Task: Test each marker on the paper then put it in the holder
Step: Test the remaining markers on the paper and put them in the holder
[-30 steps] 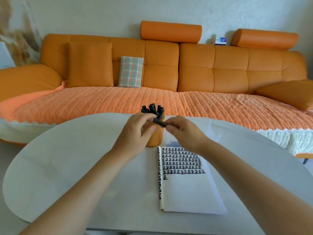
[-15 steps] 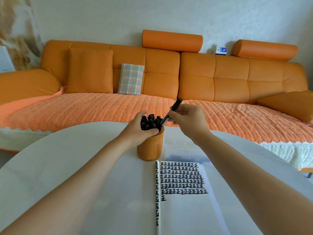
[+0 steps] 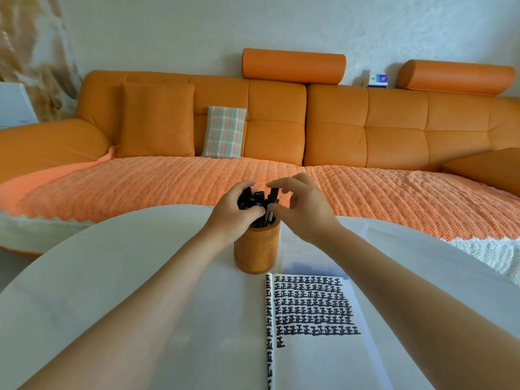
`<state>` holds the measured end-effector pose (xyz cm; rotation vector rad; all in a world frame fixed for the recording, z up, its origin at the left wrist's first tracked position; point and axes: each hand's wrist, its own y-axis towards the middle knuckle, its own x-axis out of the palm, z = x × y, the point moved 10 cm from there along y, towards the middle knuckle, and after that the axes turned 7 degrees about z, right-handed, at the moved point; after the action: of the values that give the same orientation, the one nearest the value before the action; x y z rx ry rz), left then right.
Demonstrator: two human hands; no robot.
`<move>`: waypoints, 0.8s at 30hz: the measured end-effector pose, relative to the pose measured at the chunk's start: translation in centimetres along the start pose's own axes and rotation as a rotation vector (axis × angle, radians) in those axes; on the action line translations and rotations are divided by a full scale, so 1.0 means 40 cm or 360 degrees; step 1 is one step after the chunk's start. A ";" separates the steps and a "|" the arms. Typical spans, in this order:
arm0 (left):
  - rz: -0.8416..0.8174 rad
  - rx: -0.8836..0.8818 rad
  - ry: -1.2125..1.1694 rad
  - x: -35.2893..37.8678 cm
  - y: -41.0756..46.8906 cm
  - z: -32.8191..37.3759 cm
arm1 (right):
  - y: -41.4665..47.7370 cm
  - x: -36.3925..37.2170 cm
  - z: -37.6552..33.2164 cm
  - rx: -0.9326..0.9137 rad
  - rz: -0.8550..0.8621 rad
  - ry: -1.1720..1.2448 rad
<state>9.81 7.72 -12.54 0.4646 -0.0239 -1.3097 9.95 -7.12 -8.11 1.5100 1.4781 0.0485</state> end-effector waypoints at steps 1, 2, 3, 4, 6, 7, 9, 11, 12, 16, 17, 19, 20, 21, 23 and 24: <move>-0.0004 0.0001 -0.0018 0.003 0.002 -0.001 | 0.003 0.003 0.007 0.0023 -0.0024 0.0036; -0.0009 0.0010 -0.0021 0.007 0.003 -0.001 | 0.002 0.011 0.007 0.0032 -0.0091 0.0066; -0.0013 0.0025 -0.0019 0.011 0.004 -0.002 | -0.001 0.021 0.008 0.0032 -0.0167 0.0092; -0.0016 0.0045 -0.0003 0.015 0.005 -0.001 | -0.005 0.028 0.010 0.0050 -0.0221 0.0142; -0.0009 0.0114 0.0104 0.017 0.006 0.011 | -0.005 0.024 0.025 0.0160 -0.0234 0.0302; -0.0002 0.0174 0.0196 0.016 0.007 0.022 | 0.000 0.016 0.039 0.0226 -0.0211 0.0394; 0.0019 0.0337 0.0414 0.016 0.009 0.054 | 0.009 0.000 0.075 0.0348 -0.0177 0.0448; -0.0015 0.0440 0.0620 0.029 0.011 0.079 | 0.012 -0.002 0.115 0.0372 -0.0320 0.0128; -0.0063 0.0466 0.0743 0.042 0.014 0.082 | 0.004 0.011 0.138 0.0371 -0.0495 -0.0078; -0.0108 0.0522 0.1178 0.074 0.019 0.082 | -0.064 0.062 0.216 0.0473 -0.1091 -0.0381; -0.0063 0.0514 0.1151 0.069 0.022 0.088 | -0.074 0.068 0.225 0.0499 -0.1138 -0.0377; -0.0003 0.0474 0.1060 0.063 0.029 0.093 | -0.094 0.083 0.241 0.0523 -0.1243 -0.0434; 0.0008 0.0467 0.1042 0.063 0.030 0.094 | -0.104 0.093 0.249 0.0526 -0.1312 -0.0488; 0.0017 0.0477 0.1037 0.065 0.029 0.096 | -0.114 0.103 0.257 0.0520 -0.1384 -0.0557; 0.0010 0.0510 0.1030 0.071 0.027 0.095 | -0.126 0.116 0.271 0.0500 -0.1481 -0.0676; -0.0004 0.0519 0.1029 0.074 0.026 0.093 | -0.130 0.119 0.274 0.0491 -0.1508 -0.0707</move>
<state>10.52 3.96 -9.51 1.1499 0.3056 -1.1100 14.17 -11.03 -19.80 0.8191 1.7180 -1.0435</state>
